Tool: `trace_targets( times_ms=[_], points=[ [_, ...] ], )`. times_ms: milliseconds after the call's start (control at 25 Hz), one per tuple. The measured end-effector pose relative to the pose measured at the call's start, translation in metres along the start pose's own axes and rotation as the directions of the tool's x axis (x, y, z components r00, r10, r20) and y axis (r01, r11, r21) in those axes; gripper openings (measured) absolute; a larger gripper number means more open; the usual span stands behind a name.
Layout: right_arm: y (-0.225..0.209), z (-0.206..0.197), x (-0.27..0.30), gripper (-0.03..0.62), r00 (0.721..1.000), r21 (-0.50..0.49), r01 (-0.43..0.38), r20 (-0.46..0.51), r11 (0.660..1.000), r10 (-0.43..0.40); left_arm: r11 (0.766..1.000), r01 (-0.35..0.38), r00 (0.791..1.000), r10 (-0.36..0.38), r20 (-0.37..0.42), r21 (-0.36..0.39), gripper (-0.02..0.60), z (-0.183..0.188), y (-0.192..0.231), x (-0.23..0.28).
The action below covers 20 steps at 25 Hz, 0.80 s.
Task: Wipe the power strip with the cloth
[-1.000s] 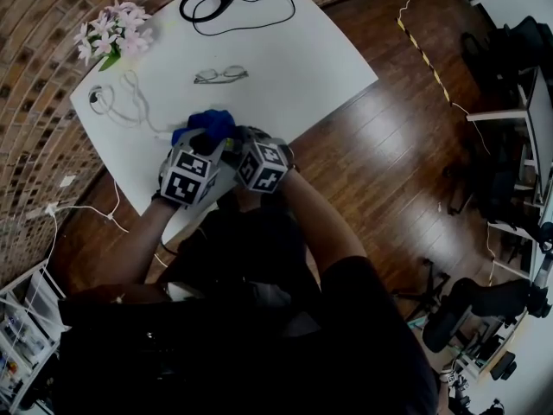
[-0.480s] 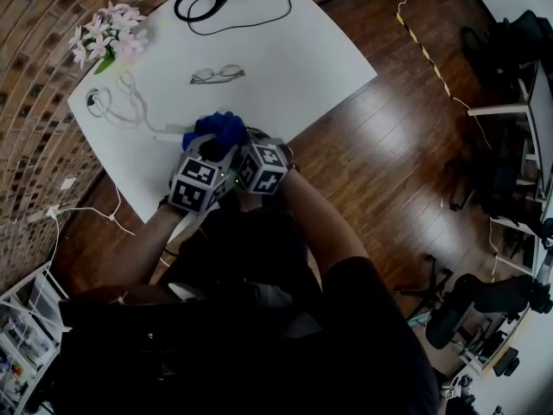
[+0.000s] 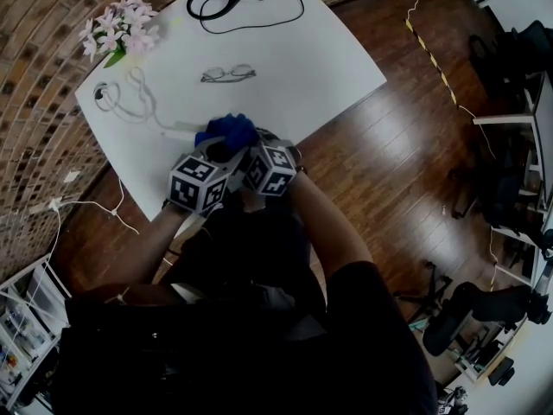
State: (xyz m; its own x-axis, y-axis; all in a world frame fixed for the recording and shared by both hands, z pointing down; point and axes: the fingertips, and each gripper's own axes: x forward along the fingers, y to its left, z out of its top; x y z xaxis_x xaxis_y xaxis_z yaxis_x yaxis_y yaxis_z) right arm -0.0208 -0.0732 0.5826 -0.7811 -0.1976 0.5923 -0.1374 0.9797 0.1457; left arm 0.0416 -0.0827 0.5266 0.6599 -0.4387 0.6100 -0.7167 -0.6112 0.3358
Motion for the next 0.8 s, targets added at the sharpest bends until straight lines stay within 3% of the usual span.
trace_targets(
  times_ms=[200,360,480,680,800],
  points=[
    [0.001,0.0,0.0,0.166,1.0,0.008,-0.002,-0.009,1.0,0.002,0.998,0.017,1.0,-0.017,-0.003,0.06,0.107,-0.002,-0.001,-0.001],
    [0.0,0.001,0.001,0.166,1.0,0.013,-0.005,-0.007,1.0,0.005,0.998,0.052,0.999,-0.052,0.007,0.04,0.107,-0.001,0.001,-0.002],
    [0.0,0.001,0.0,0.166,1.0,0.016,-0.009,-0.011,1.0,0.009,0.994,0.066,0.997,-0.068,0.023,0.089,0.107,-0.001,0.002,-0.003],
    [-0.001,0.001,0.0,0.166,1.0,0.019,-0.006,-0.01,1.0,0.006,0.979,0.006,0.999,-0.013,0.036,0.203,0.107,-0.006,0.016,-0.012],
    [-0.001,0.0,0.0,0.167,1.0,0.02,-0.007,-0.013,1.0,0.007,0.981,-0.039,0.999,0.032,0.041,0.189,0.107,-0.008,0.036,-0.023]
  ],
)
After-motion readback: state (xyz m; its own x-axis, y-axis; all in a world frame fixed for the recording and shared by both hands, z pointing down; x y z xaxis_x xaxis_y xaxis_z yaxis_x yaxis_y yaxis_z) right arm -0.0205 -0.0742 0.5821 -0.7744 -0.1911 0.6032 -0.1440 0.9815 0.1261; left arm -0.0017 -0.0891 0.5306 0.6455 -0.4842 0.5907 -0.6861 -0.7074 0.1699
